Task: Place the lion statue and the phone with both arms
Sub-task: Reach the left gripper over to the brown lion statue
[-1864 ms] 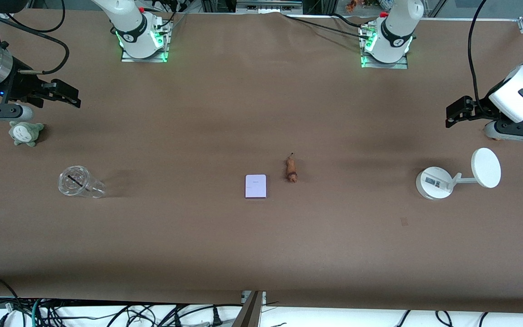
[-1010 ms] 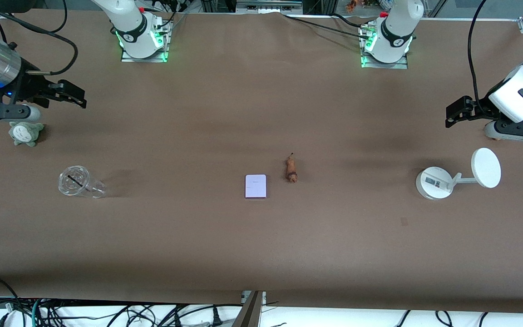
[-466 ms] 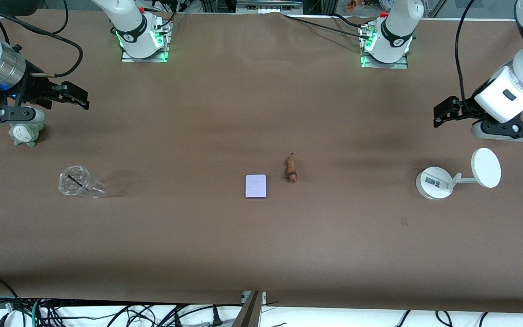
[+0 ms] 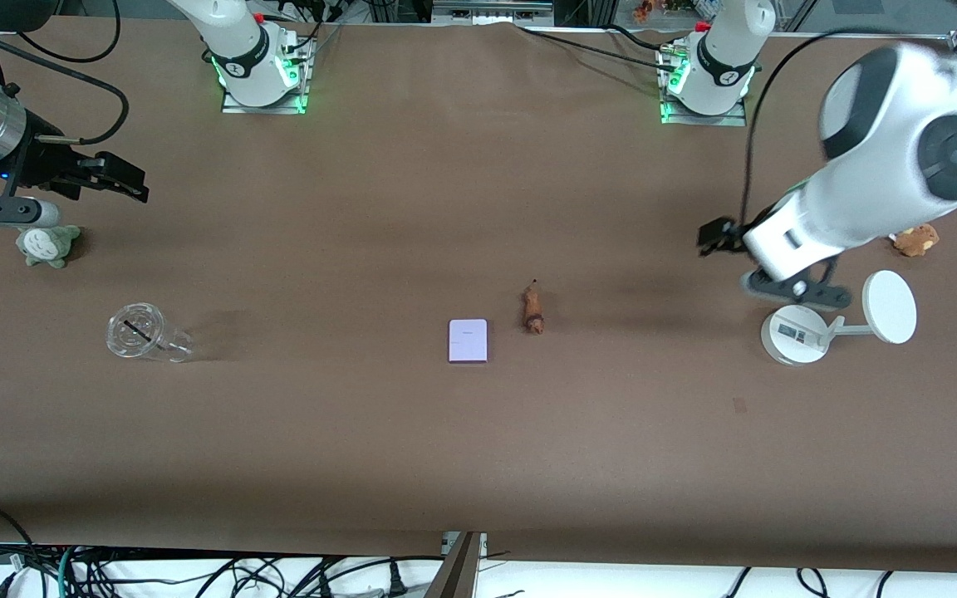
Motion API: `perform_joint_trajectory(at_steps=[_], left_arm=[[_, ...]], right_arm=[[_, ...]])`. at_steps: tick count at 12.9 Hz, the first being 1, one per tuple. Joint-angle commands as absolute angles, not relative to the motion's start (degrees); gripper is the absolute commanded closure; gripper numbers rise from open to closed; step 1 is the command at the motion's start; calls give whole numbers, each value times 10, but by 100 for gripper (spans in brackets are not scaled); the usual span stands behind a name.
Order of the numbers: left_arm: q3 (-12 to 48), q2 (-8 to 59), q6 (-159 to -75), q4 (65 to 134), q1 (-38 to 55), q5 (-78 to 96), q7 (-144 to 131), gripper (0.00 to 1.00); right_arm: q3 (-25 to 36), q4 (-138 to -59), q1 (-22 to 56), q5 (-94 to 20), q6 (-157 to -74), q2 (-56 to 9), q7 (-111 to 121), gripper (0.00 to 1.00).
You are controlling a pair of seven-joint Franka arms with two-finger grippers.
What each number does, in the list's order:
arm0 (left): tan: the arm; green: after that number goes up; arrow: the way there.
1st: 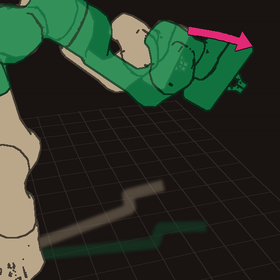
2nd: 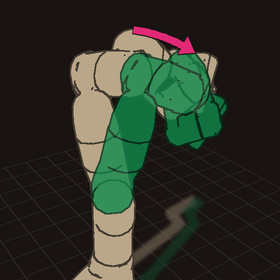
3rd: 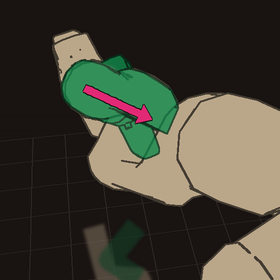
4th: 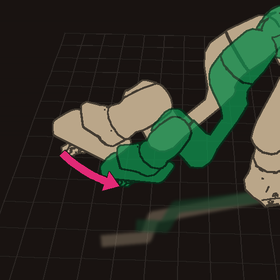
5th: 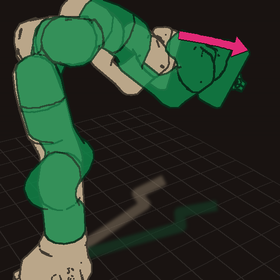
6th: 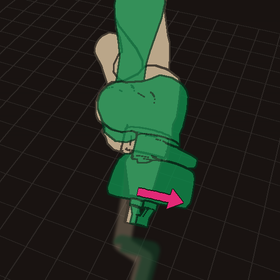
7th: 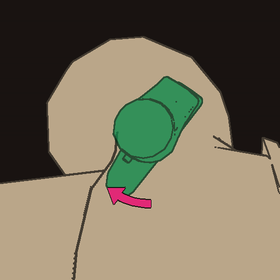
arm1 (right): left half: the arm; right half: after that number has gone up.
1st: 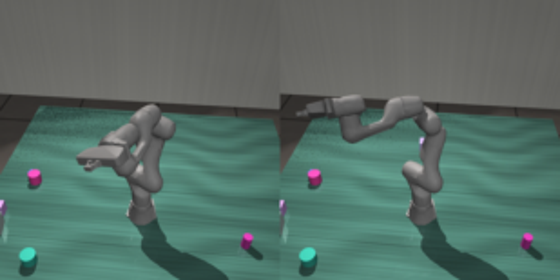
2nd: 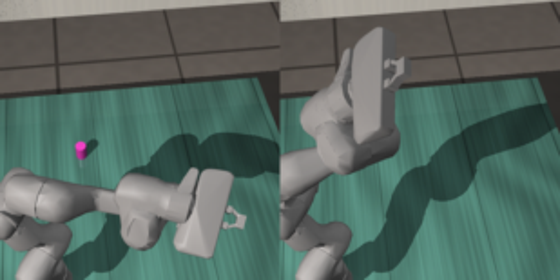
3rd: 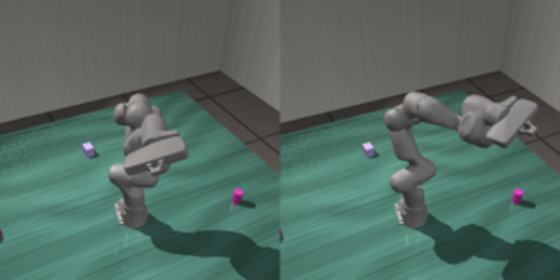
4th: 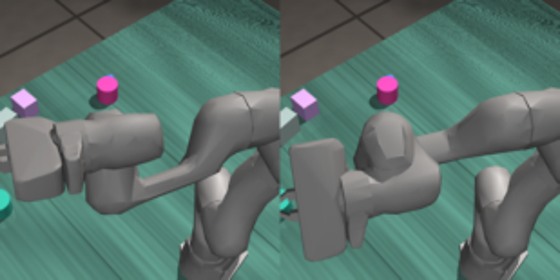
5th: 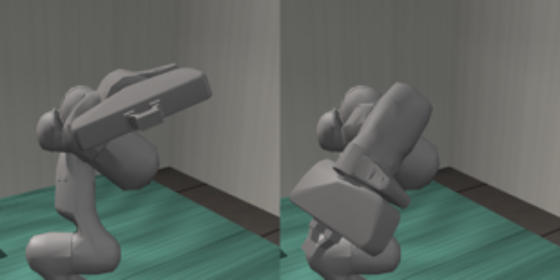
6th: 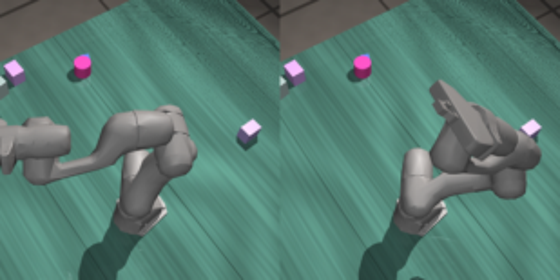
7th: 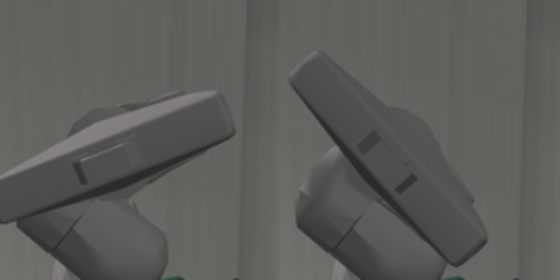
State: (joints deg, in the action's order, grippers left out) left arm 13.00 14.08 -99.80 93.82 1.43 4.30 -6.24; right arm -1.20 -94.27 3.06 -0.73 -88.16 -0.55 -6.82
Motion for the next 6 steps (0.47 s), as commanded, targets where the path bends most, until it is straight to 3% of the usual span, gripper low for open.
perform_joint_trajectory(at_steps=[1, 6], left_arm=[[168, 204, -1075, 929, 19, 44, -142, 0], [166, 307, -1236, 929, 129, -40, -337, 0]], right_arm=[[-17, -923, 31, 18, -873, -18, -70, 0], [-21, -919, 44, 22, -875, -28, -72, 0]])
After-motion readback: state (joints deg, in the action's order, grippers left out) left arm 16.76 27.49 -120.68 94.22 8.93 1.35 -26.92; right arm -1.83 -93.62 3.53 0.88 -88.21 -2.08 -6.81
